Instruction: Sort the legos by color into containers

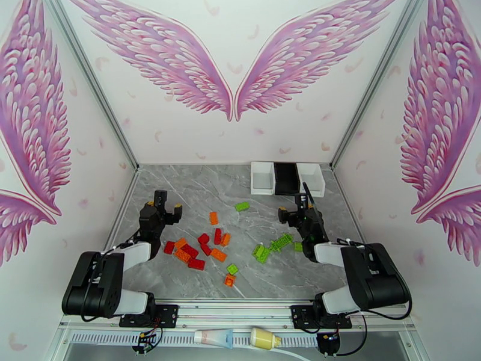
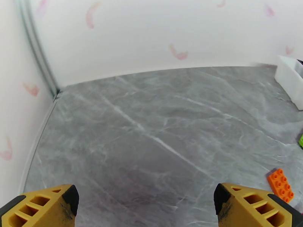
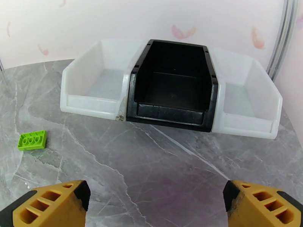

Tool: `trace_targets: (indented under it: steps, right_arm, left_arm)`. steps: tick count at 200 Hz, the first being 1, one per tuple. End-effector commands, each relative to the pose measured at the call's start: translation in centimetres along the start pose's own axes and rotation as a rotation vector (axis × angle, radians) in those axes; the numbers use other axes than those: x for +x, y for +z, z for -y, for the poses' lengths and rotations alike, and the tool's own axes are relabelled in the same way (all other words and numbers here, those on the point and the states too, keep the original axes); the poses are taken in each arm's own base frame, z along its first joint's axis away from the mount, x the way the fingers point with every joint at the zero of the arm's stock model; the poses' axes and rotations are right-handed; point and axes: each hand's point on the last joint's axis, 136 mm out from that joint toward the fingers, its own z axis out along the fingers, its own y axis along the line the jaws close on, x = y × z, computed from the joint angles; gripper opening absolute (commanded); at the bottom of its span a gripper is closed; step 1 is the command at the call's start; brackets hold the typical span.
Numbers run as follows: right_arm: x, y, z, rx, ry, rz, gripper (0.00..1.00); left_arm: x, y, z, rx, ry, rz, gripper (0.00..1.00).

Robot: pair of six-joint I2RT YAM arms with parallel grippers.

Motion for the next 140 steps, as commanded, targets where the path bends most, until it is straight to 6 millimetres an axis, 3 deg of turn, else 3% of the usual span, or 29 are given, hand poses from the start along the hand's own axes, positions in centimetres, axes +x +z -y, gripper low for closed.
trace_targets:
  steps: [1,30,72,105,140]
  right_arm:
    - [-1.9,-0.6,0.2,0.001,0.010,-0.002,0.99]
    - [-3.1,-0.8,0.7,0.027,0.109,-0.080,0.99]
    - [-6.0,-0.1,-0.3,-0.027,0.161,-0.167,0.98]
    - [-6.8,2.1,0.6,0.035,0.161,-0.306,0.99]
    - [-7.5,5.6,1.3,0.074,0.158,-0.386,0.99]
  left_arm:
    - [-2.3,-1.0,3.1,0.131,0.102,0.005,0.99]
    - [-5.4,-2.0,6.9,0.247,0.108,0.048,0.99]
    - [-7.6,-4.1,15.7,0.453,0.093,0.058,0.99]
    - [-8.7,-5.5,23.1,0.583,0.086,0.090,0.99]
    - [-10.0,-6.5,29.0,0.695,0.059,0.120,0.99]
